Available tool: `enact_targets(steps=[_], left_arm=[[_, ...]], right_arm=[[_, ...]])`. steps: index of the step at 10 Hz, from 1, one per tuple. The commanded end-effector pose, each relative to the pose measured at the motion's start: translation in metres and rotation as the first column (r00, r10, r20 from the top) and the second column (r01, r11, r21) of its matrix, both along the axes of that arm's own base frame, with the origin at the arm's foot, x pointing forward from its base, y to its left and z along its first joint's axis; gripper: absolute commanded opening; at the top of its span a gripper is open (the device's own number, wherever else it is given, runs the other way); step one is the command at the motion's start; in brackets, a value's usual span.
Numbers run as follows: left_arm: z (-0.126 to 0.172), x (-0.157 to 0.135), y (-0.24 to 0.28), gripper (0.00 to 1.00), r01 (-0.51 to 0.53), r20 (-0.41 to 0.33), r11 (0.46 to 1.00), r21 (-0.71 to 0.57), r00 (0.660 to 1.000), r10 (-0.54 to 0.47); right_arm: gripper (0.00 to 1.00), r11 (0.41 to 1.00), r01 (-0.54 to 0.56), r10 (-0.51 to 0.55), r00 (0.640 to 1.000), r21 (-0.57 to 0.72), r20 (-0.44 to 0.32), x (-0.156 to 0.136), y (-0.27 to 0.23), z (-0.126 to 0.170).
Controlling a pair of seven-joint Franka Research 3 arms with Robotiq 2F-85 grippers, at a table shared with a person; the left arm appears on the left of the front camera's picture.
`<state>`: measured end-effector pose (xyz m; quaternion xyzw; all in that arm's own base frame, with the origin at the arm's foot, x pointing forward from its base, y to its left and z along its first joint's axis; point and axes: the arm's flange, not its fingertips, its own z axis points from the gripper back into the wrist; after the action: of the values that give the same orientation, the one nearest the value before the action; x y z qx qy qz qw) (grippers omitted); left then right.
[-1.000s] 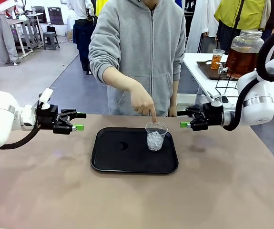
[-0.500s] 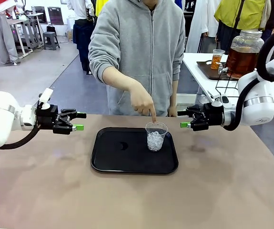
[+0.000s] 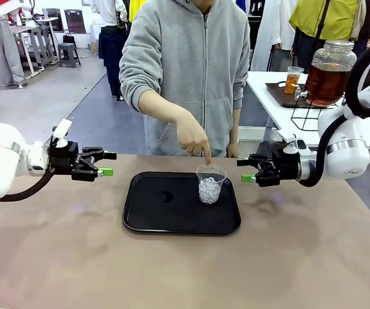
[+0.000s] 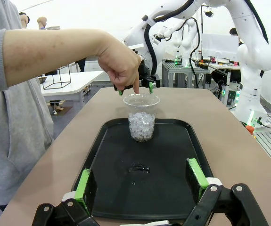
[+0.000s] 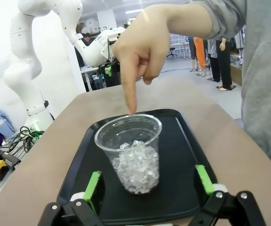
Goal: Pour the drink into the iced cup.
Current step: Pick up the iced cup indicated by the human and present it to them.
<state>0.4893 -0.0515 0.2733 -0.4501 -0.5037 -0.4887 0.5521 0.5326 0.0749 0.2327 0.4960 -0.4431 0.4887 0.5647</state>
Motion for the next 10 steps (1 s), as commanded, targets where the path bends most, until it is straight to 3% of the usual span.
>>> enact_targets(steps=[1, 6, 10], left_arm=[[0.002, 0.0, -0.001, 1.0, 0.0, -0.002, 1.0, 0.0, 1.0, 0.0], [0.002, 0.0, -0.001, 1.0, 0.0, -0.002, 1.0, 0.0, 1.0, 0.0], [0.002, 0.0, -0.001, 1.0, 0.0, -0.002, 1.0, 0.0, 1.0, 0.0]], right_arm=[[1.0, 0.999, 0.016, -0.017, 0.999, 0.04, 0.04, -0.01, 0.011, -0.007], [1.0, 0.999, 0.018, -0.022, 0.997, 0.049, 0.077, -0.018, 0.035, -0.025], [1.0, 0.998, 0.003, -0.006, 0.999, 0.059, 0.05, -0.02, 0.049, -0.033]])
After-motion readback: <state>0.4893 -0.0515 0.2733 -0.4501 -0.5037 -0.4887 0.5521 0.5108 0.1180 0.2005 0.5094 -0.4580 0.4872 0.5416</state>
